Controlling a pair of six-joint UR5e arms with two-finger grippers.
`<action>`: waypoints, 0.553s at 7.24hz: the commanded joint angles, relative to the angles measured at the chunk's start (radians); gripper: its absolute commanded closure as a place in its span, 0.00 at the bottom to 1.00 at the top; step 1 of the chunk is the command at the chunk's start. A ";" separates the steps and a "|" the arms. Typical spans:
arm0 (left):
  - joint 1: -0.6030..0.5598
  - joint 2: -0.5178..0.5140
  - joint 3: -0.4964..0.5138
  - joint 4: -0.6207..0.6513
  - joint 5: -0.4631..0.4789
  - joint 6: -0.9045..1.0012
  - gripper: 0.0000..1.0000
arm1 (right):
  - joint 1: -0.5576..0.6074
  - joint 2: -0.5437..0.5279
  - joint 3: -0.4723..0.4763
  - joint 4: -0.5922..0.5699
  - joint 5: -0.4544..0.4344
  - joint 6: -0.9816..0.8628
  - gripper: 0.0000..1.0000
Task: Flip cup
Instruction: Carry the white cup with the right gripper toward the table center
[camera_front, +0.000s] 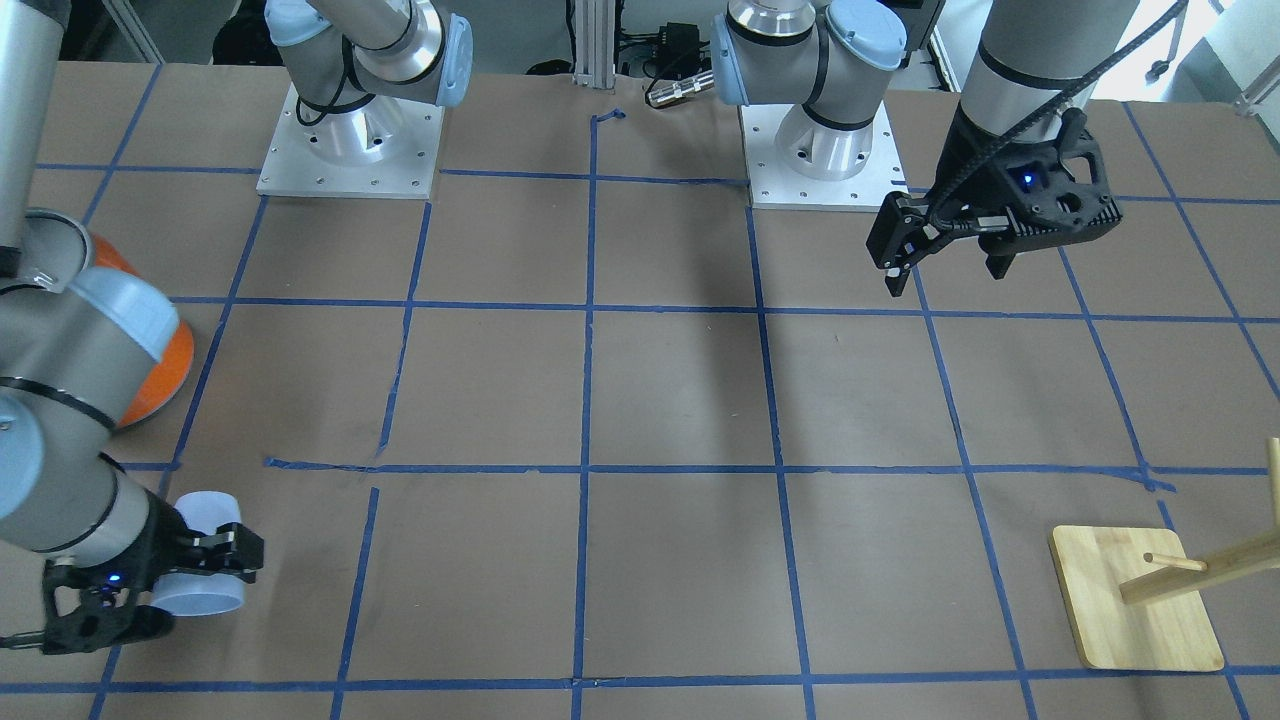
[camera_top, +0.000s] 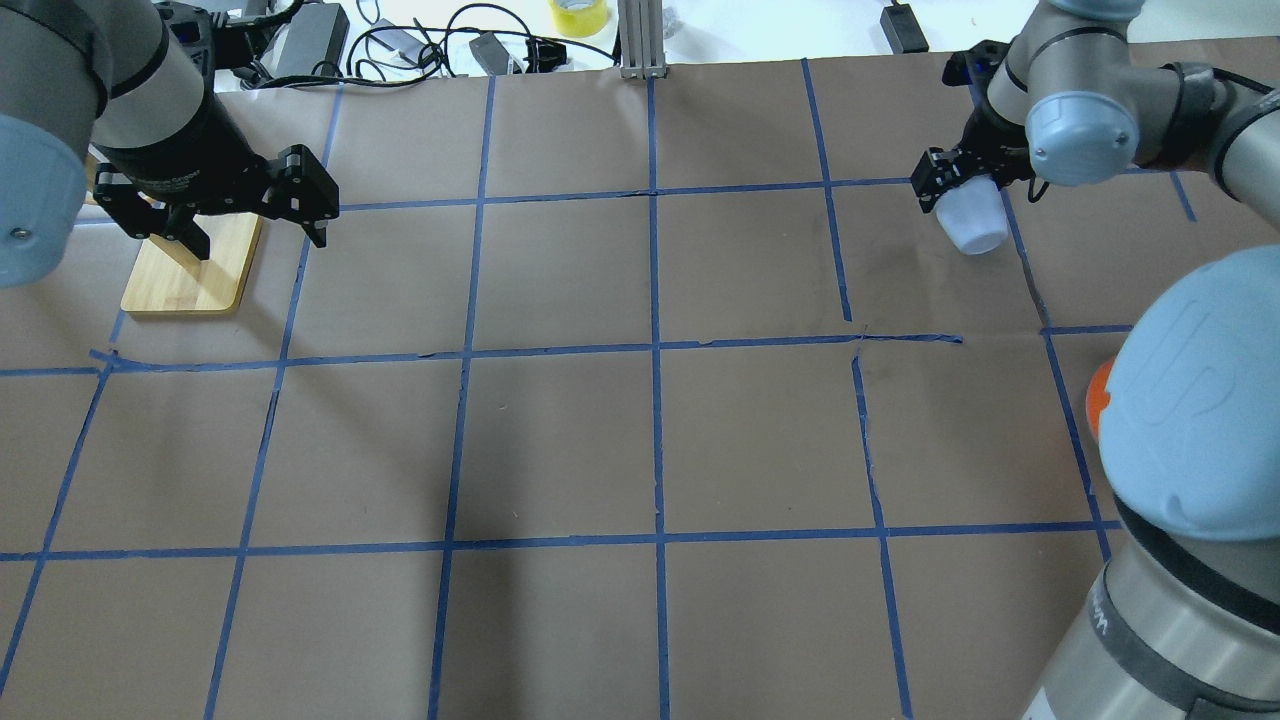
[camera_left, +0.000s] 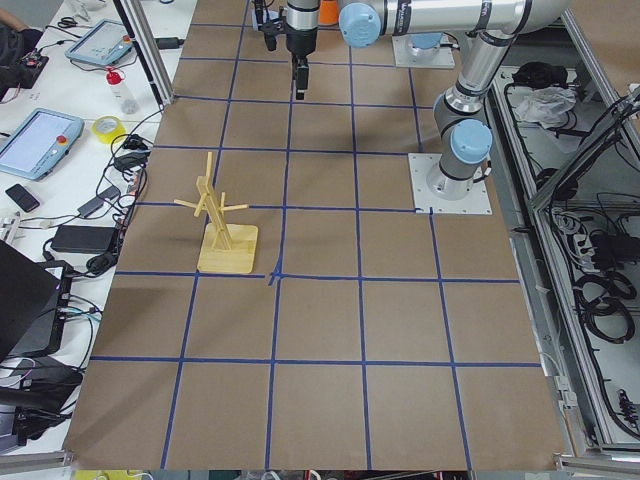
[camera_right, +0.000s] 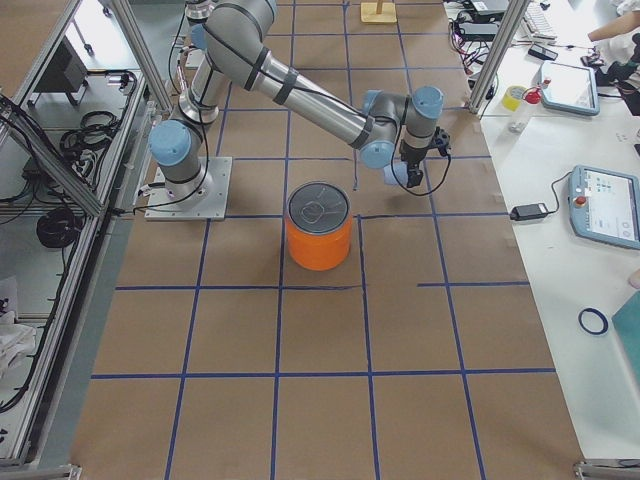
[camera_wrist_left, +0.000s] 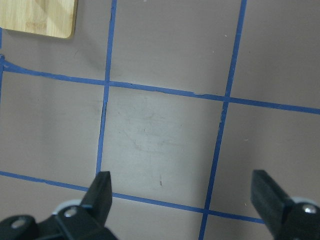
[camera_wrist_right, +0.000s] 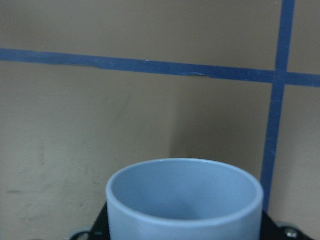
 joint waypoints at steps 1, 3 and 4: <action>0.042 -0.004 0.011 -0.027 0.009 -0.009 0.00 | 0.184 -0.012 -0.003 0.031 -0.054 -0.004 1.00; 0.152 -0.009 0.022 -0.026 -0.005 0.104 0.00 | 0.294 -0.011 -0.005 0.025 -0.040 -0.075 1.00; 0.179 -0.009 0.020 -0.026 -0.008 0.167 0.00 | 0.379 -0.006 -0.005 0.021 -0.040 -0.078 1.00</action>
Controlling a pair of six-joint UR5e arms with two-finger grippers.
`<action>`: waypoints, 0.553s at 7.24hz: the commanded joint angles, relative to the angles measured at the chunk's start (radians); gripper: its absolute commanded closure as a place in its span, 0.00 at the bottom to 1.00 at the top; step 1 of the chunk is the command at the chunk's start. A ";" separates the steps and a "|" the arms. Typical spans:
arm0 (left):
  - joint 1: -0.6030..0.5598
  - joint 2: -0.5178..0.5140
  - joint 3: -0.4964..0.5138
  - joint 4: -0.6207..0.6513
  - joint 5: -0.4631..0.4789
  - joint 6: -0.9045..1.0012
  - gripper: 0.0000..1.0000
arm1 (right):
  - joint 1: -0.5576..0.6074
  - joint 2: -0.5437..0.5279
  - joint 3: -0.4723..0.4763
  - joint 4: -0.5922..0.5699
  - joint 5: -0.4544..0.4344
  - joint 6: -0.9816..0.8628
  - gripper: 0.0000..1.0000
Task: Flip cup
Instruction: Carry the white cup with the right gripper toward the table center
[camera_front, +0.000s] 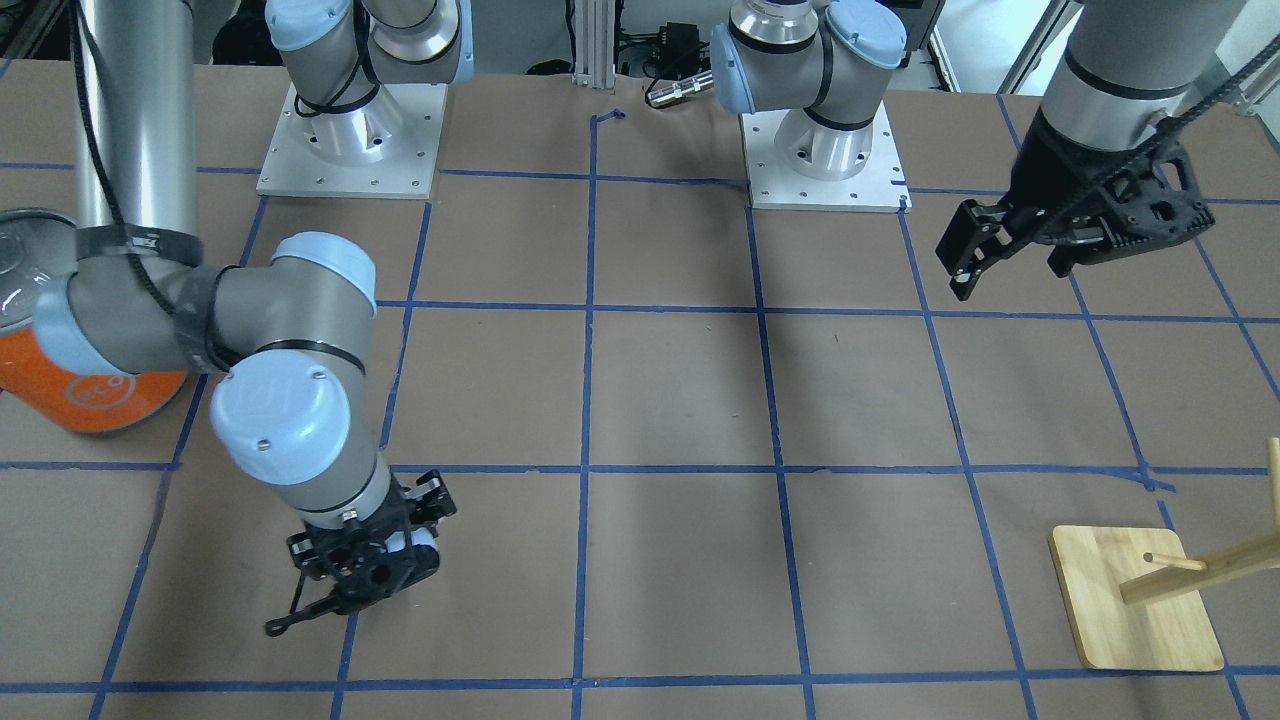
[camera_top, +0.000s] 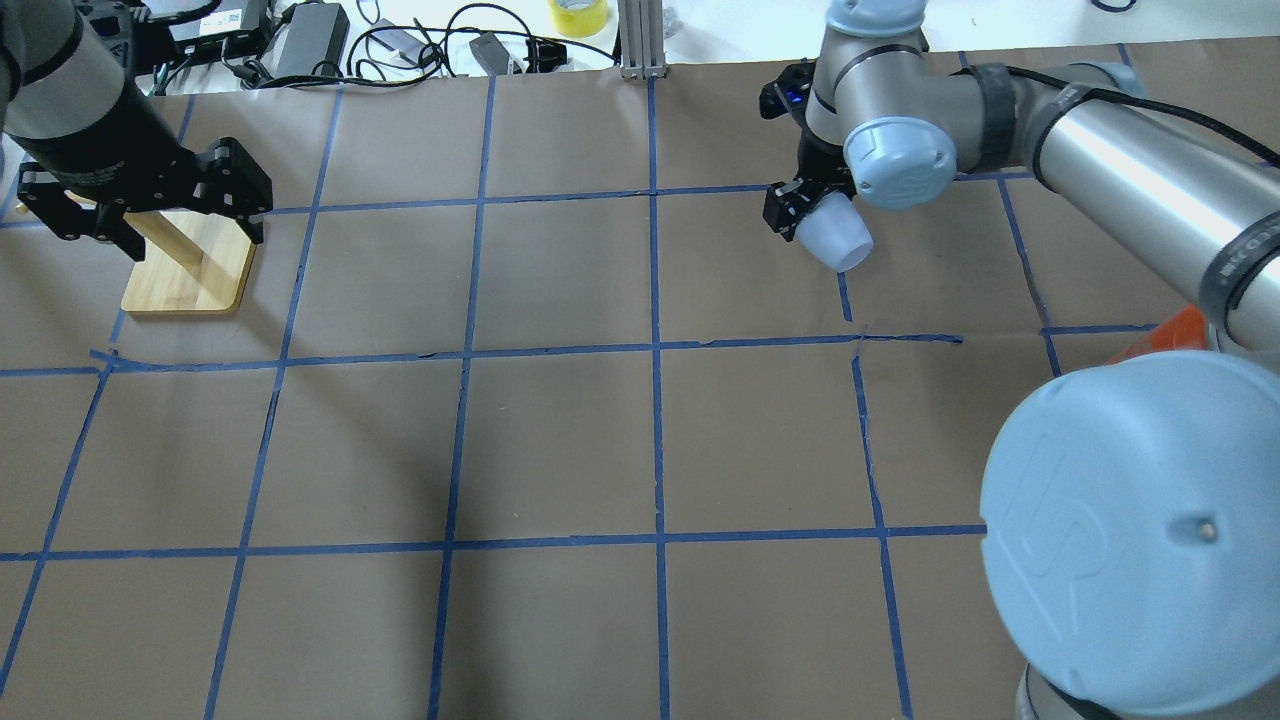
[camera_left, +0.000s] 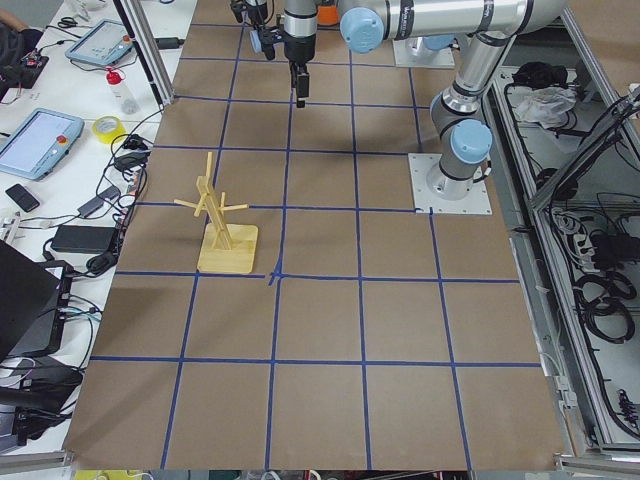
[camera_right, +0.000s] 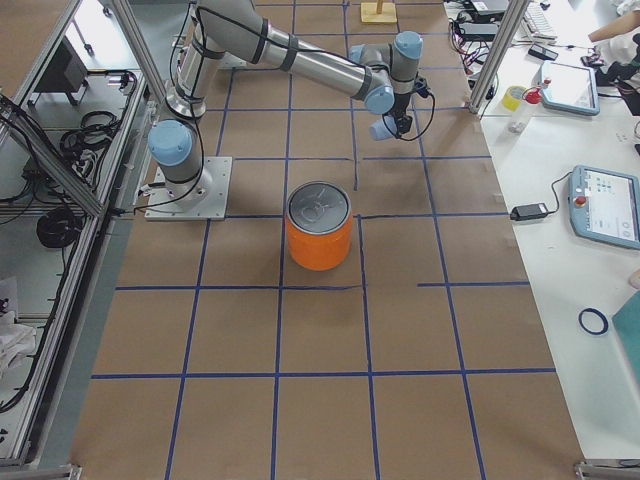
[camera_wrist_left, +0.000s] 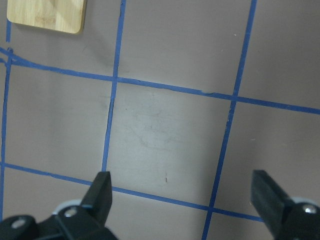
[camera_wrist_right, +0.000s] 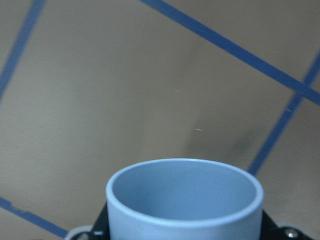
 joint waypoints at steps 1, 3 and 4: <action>0.048 -0.002 -0.011 0.013 -0.006 0.076 0.00 | 0.171 0.005 -0.001 -0.011 0.002 -0.037 1.00; 0.048 -0.002 -0.015 0.005 -0.005 0.073 0.00 | 0.233 0.007 0.005 -0.097 0.107 -0.170 1.00; 0.048 -0.003 -0.019 0.011 -0.006 0.084 0.00 | 0.254 0.008 0.016 -0.127 0.126 -0.298 1.00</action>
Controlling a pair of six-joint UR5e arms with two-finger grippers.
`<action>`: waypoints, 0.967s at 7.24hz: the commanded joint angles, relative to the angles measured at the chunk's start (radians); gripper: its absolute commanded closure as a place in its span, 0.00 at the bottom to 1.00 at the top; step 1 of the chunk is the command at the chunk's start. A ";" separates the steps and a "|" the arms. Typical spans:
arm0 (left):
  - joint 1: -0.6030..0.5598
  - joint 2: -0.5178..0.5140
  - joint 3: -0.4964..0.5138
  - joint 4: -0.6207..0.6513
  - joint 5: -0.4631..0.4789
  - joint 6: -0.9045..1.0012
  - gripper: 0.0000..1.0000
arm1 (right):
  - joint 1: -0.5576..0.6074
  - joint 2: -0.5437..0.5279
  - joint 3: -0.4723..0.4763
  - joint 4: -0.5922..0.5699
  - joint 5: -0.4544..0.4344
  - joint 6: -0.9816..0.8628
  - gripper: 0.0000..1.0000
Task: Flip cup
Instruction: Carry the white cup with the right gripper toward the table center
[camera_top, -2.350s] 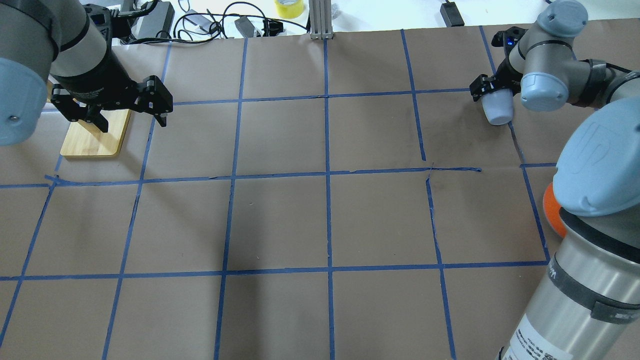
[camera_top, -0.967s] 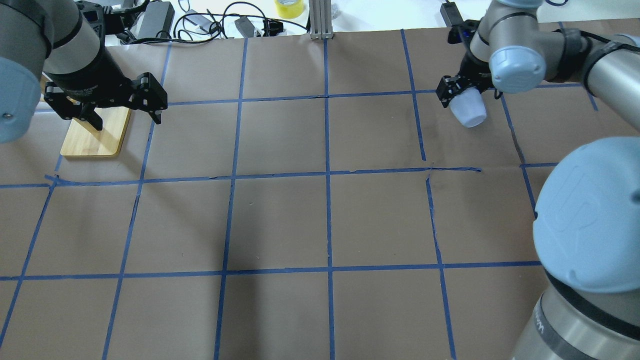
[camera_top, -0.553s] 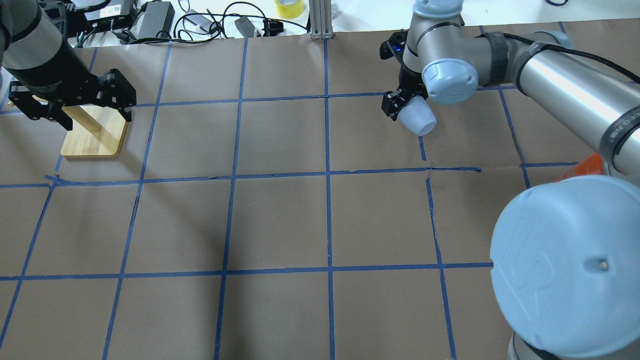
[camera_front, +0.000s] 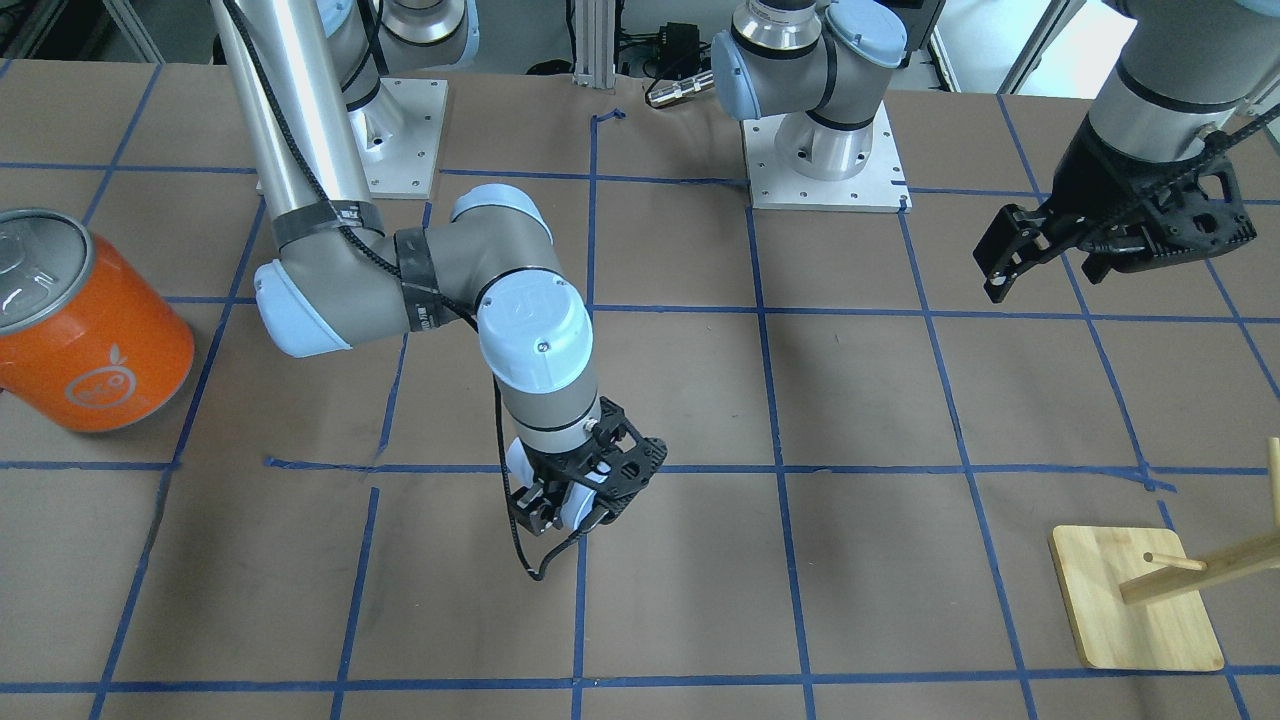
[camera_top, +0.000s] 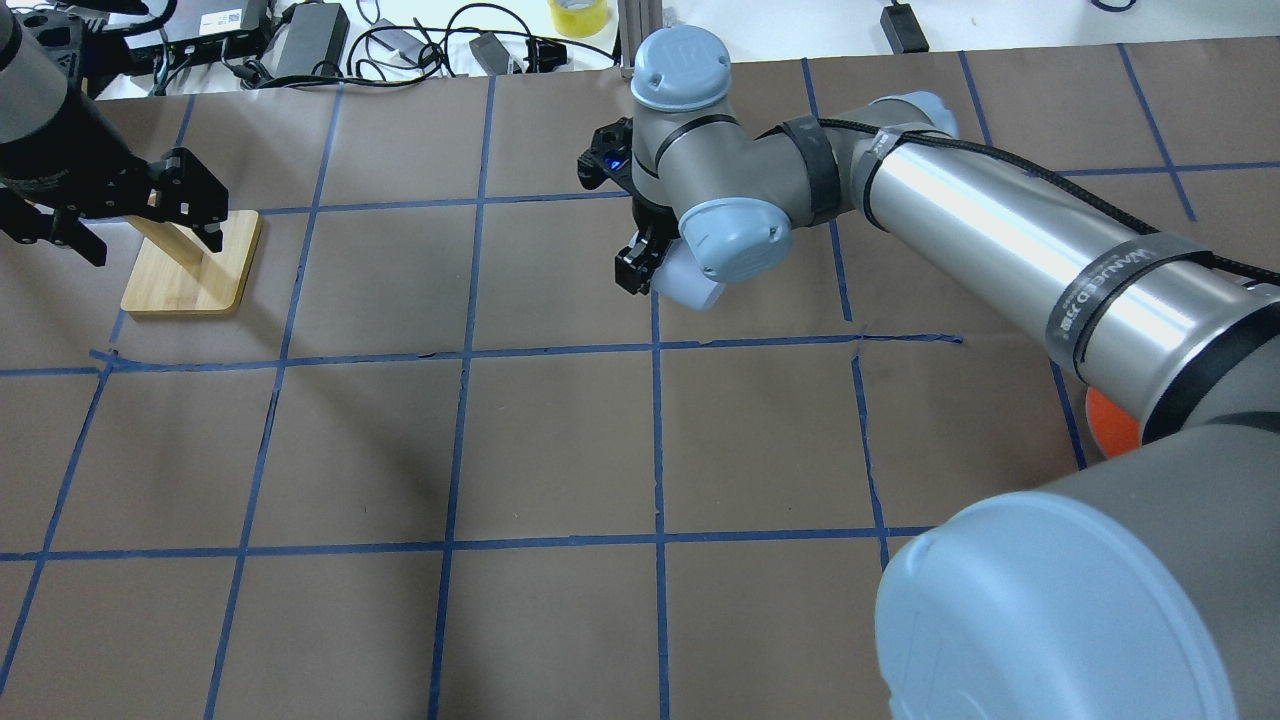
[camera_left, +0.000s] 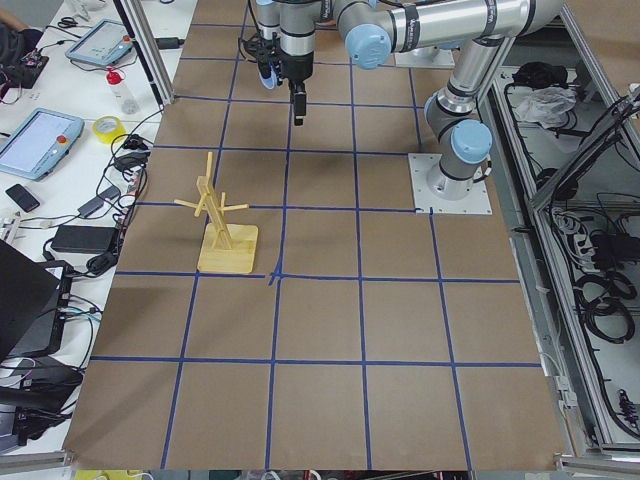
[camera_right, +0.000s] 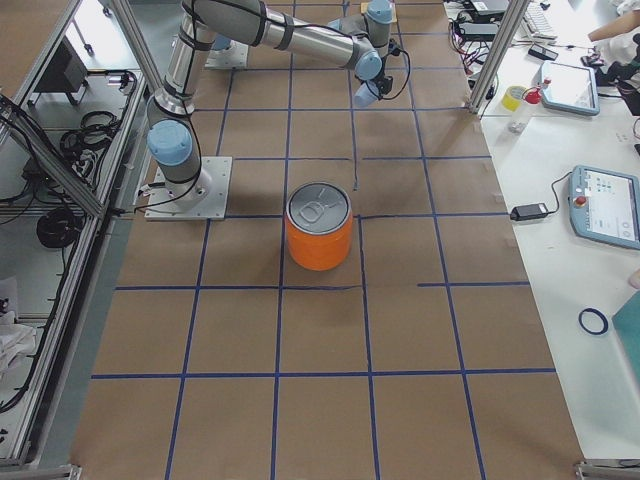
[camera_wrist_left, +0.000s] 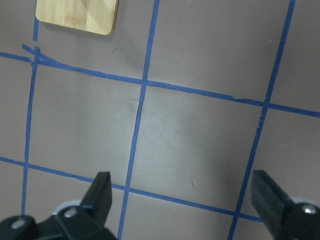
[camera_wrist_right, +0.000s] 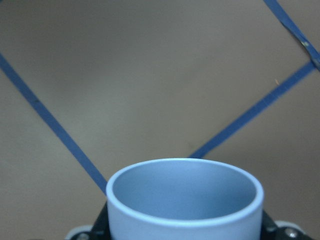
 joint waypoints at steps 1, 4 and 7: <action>0.001 0.008 -0.005 -0.011 0.010 0.009 0.00 | 0.040 0.018 0.014 -0.055 0.041 -0.269 1.00; 0.001 0.015 0.013 -0.131 0.015 0.009 0.00 | 0.087 0.053 0.016 -0.104 0.050 -0.483 1.00; -0.001 -0.005 0.011 -0.137 0.002 0.003 0.00 | 0.098 0.104 0.036 -0.217 0.050 -0.504 1.00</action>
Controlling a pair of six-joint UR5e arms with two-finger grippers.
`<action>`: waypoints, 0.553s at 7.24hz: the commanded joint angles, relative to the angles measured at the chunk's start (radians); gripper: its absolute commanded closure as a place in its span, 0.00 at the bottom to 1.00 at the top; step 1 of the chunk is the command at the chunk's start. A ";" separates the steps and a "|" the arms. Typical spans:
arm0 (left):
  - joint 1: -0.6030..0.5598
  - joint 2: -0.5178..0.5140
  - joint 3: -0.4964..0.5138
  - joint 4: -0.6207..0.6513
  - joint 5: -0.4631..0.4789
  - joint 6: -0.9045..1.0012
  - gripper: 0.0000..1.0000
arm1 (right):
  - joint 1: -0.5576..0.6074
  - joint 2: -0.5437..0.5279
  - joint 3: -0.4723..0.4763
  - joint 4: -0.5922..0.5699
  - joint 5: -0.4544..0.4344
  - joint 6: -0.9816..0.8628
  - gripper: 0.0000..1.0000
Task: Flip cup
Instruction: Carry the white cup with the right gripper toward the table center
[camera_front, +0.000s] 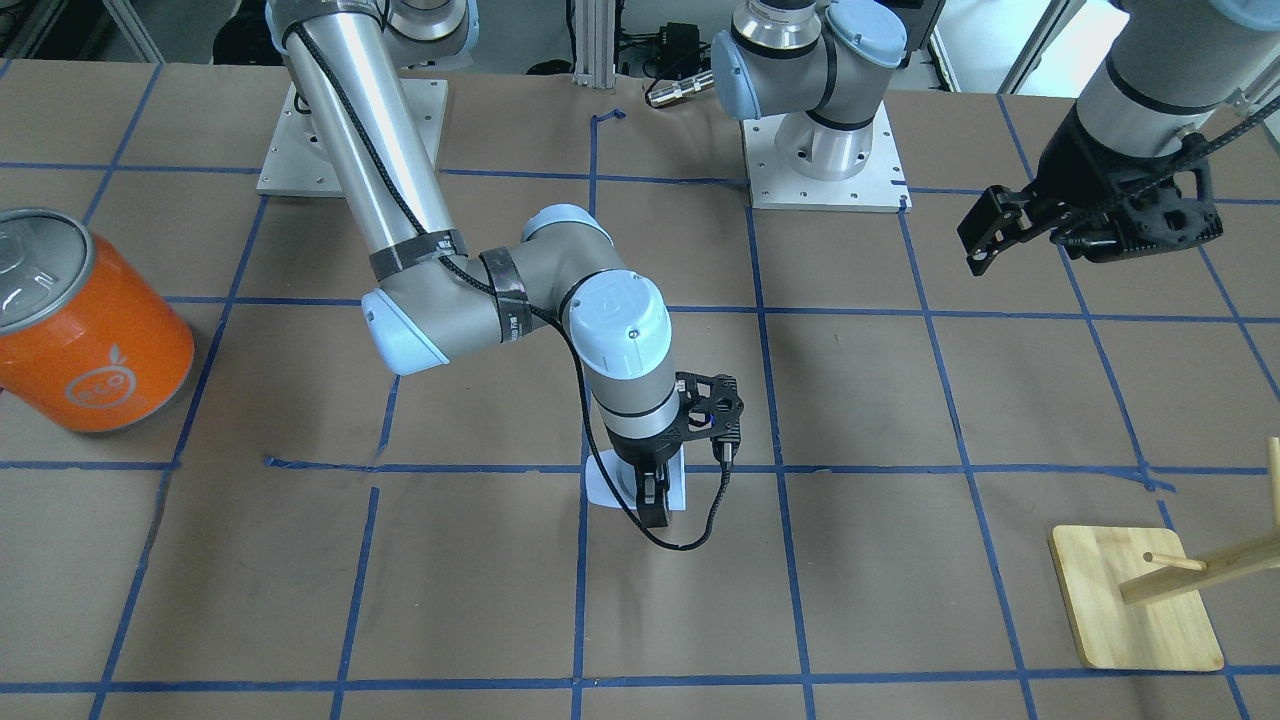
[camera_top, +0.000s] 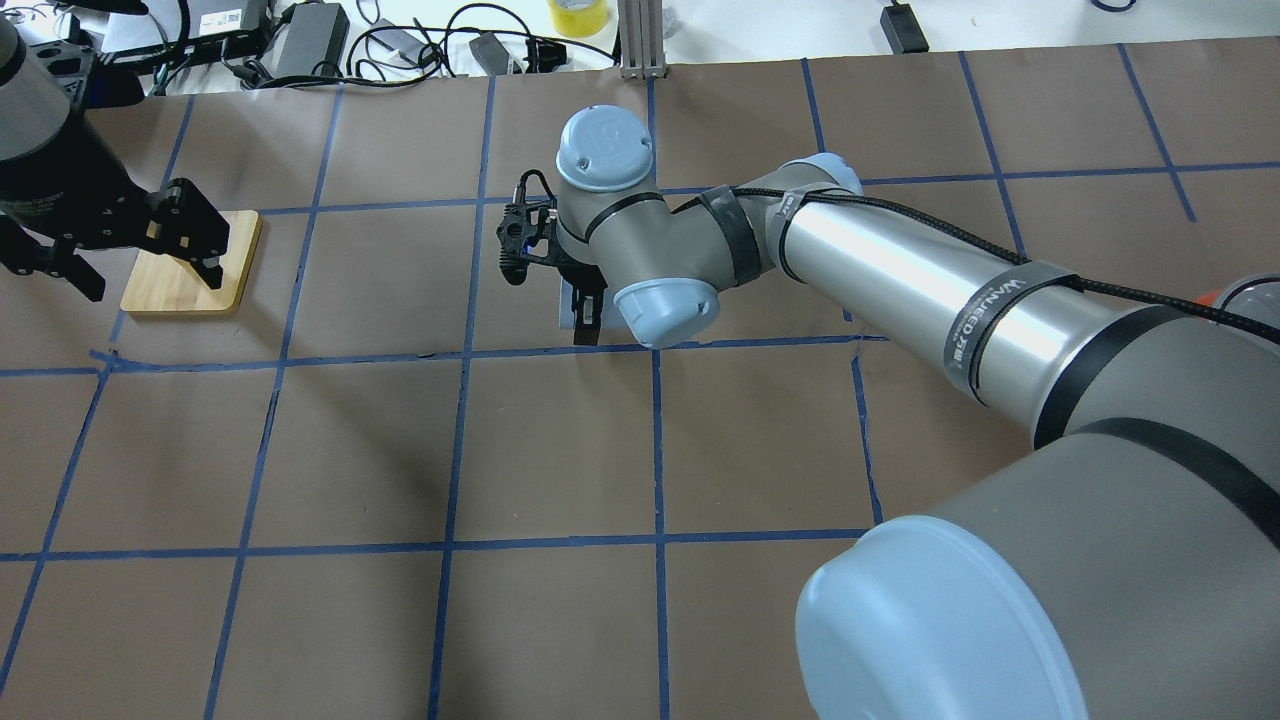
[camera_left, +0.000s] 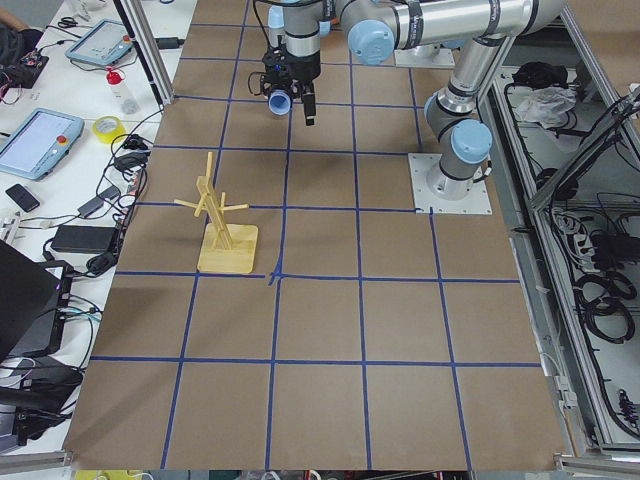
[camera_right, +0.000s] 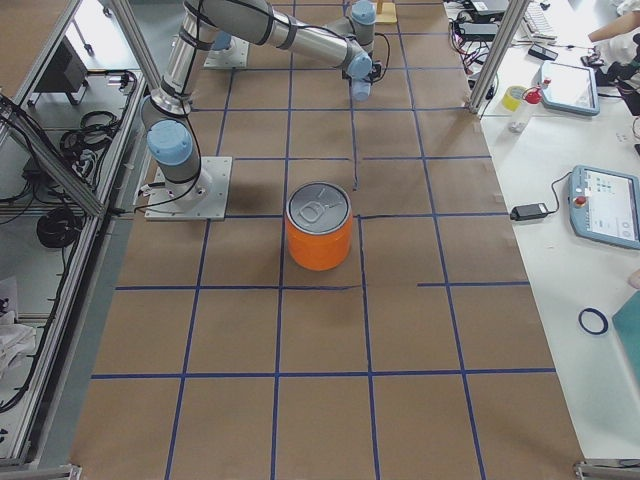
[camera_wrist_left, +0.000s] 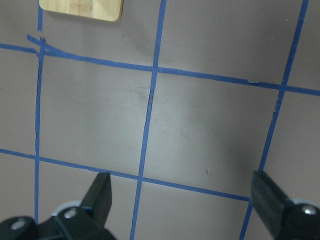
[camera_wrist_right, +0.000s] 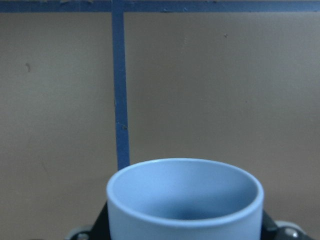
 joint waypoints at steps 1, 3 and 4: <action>0.000 -0.007 0.000 -0.002 -0.004 -0.006 0.00 | 0.001 0.020 0.016 -0.048 -0.006 -0.008 1.00; -0.003 -0.013 0.004 -0.007 -0.010 -0.009 0.00 | -0.004 0.016 0.017 -0.054 -0.006 -0.008 0.96; -0.005 -0.002 0.000 -0.007 -0.002 -0.007 0.00 | -0.004 0.016 0.017 -0.054 0.003 0.002 0.68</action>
